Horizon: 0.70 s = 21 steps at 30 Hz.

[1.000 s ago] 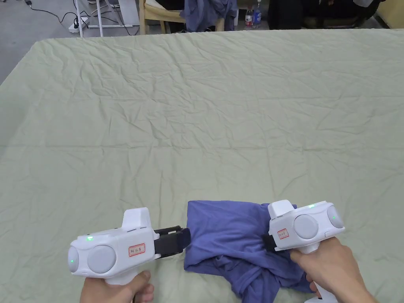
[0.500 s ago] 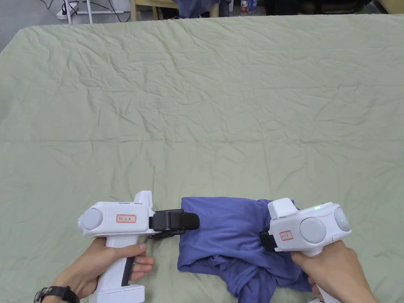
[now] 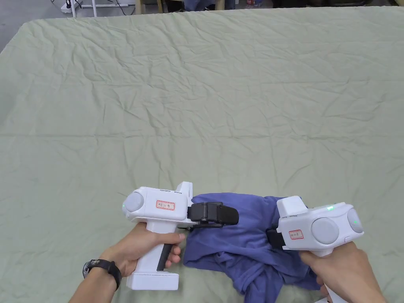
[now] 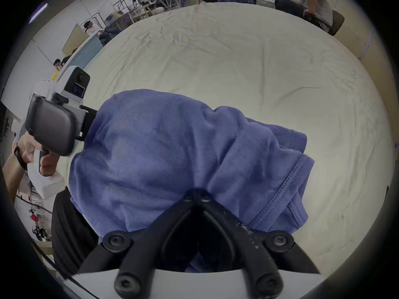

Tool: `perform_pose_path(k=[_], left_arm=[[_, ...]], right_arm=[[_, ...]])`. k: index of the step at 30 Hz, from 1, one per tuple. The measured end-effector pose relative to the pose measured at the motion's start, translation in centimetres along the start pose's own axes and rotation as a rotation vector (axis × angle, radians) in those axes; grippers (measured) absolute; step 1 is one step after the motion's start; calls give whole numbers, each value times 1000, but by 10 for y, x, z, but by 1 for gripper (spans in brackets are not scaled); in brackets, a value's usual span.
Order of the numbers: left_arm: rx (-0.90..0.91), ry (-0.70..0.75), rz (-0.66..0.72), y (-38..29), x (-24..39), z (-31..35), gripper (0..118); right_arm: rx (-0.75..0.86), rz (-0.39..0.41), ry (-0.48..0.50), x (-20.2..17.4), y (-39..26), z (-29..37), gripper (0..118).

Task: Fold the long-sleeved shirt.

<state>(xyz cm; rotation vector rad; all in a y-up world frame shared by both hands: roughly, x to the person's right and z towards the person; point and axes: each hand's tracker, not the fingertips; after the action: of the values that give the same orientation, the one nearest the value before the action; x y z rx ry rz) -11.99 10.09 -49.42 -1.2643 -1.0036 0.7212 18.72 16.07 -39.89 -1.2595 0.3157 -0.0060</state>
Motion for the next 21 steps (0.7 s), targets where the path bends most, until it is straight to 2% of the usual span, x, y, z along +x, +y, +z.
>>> perform_pose_path(k=[2,3,4,5,6,12,18,21], left_arm=[[14,35,-15,-3,0,0,35],[19,91,-4,-3,-3,2,19],[18,151,14,-4,-7,2,19],[25,152,34,-6,-11,2,19],[63,76,62,-11,-12,3,19],[85,203,-90,-20,15,0,14],[83,266,-105,-23,36,13,13],[77,296,-143,-28,41,29,13]], right_arm=[[3,-2,0,0,0,0,1],[5,-2,-1,0,-1,0,1],[6,-1,0,0,-1,0,1],[9,-3,3,0,-1,0,1],[10,-8,3,1,-1,0,1],[25,-18,1,0,-4,1,1],[106,-15,-37,-11,-8,27,1],[191,33,-75,-24,-13,58,1]])
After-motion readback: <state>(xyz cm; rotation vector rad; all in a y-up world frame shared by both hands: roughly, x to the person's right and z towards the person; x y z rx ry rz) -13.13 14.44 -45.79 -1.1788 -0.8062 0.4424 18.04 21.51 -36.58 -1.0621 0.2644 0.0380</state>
